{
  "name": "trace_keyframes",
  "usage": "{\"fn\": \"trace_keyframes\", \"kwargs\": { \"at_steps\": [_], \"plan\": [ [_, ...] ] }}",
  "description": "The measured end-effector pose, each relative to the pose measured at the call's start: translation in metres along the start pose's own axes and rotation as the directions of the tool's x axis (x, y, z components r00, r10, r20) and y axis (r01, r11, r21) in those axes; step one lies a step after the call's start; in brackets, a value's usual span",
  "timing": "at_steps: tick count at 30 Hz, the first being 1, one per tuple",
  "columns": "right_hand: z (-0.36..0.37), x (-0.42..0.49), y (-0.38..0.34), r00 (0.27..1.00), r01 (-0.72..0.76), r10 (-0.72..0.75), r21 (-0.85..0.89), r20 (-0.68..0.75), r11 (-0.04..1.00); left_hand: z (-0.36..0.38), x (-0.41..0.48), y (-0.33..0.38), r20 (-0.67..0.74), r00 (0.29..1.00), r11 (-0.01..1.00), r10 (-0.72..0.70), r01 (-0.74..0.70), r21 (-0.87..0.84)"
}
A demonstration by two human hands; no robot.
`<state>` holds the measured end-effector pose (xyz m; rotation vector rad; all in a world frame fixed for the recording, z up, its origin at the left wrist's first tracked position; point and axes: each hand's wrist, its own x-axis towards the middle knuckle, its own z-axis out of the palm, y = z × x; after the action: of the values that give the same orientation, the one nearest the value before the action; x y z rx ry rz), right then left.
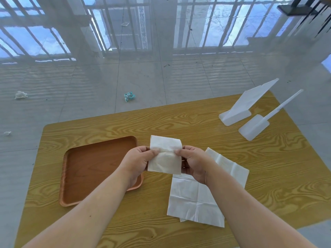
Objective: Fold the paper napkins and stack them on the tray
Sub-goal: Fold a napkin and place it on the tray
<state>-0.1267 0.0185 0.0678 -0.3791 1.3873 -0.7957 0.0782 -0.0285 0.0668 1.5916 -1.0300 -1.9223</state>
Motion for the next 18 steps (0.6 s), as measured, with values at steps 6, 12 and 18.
{"fn": "trace_keyframes", "kwargs": {
  "at_steps": [6,12,18],
  "plan": [
    [-0.001,0.000,0.001,0.988,0.142,-0.147,0.101,0.041,0.985,-0.002,0.003,-0.005,0.009,1.000,1.000,-0.003,0.003,0.002],
    [0.001,0.002,0.001,0.972,0.199,-0.207,0.075,0.112,0.977,-0.004,0.004,-0.003,0.066,0.998,0.991,0.013,-0.004,-0.131],
    [0.002,0.007,0.005,0.985,0.162,-0.164,0.043,0.058,0.986,-0.015,0.003,0.000,0.065,0.998,0.982,-0.017,0.029,-0.188]
  ]
}}
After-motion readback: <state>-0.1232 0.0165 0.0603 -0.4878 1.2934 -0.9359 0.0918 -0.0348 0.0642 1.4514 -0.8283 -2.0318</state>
